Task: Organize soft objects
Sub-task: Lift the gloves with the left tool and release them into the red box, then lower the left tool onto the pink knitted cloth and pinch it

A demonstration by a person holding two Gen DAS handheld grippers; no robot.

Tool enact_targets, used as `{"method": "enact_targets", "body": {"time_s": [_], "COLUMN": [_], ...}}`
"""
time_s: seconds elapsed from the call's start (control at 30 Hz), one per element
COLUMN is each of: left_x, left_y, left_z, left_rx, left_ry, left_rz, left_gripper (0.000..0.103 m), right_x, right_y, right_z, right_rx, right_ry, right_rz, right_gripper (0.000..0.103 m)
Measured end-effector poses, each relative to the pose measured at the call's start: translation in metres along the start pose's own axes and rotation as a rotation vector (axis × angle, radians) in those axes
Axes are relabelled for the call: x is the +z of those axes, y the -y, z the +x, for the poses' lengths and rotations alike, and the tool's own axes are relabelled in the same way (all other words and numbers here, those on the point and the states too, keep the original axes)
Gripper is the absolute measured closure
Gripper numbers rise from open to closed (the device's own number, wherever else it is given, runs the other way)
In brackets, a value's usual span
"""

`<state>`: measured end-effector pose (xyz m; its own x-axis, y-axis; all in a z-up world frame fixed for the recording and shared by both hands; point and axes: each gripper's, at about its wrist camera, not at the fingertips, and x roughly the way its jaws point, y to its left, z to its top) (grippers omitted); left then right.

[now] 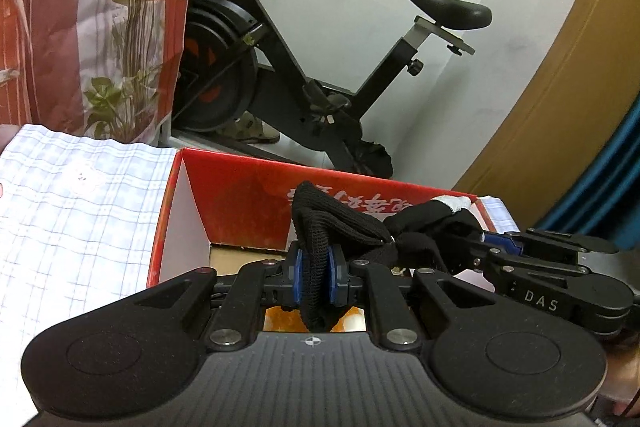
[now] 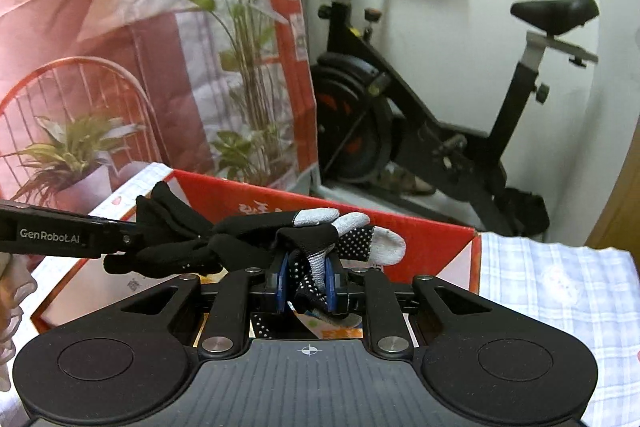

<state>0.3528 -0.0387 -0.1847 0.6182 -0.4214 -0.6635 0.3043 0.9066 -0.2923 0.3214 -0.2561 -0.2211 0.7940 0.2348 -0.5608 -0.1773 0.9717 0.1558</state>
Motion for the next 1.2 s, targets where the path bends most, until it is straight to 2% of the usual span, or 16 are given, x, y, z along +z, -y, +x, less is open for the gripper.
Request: {"method": "enact_targets", "body": {"time_s": [0.07,0.13,0.33,0.47,0.67,0.83,0.97,1.1,1.2], "left_x": [-0.002,-0.004,-0.007,-0.010,-0.031,-0.060,-0.083,-0.104,-0.117], "left_y": [-0.003,-0.002,0.006,0.017,0.021,0.014,0.005,-0.008,-0.020], "left_z": [0.003,0.006,-0.011,-0.036,-0.075,-0.111,-0.138,-0.150,-0.146], "left_rx": [0.001,-0.015,-0.012,0.008,0.045,0.078,0.112,0.146,0.154], "left_ry": [-0.009,-0.016,0.019,0.059,0.093,0.130,0.147,0.129,0.096], "left_rz": [-0.024,-0.028,0.006,0.077,0.141,0.155,0.163,0.160,0.131], "left_gripper": [0.080,0.067,0.066,0.062,0.058,0.058,0.058,0.058,0.056], "right_x": [0.000,-0.003,-0.010,-0.012,-0.024,-0.045,-0.074,-0.105,-0.127], "right_y": [0.002,0.001,0.002,-0.006,-0.019,-0.033,-0.048,-0.061,-0.063], "right_z": [0.007,0.008,-0.002,-0.020,-0.056,-0.090,-0.122,-0.147,-0.157], "right_rx": [-0.013,-0.052,-0.074,-0.067,-0.052,-0.038,-0.051,-0.042,-0.036], "right_ry": [-0.016,-0.032,-0.043,-0.040,-0.014,0.050,0.156,0.243,0.253], "right_rz": [-0.007,-0.014,-0.012,-0.039,-0.059,-0.068,-0.095,-0.126,-0.111], "right_gripper": [0.081,0.071,0.070,0.070,0.069,0.069,0.068,0.067,0.067]}}
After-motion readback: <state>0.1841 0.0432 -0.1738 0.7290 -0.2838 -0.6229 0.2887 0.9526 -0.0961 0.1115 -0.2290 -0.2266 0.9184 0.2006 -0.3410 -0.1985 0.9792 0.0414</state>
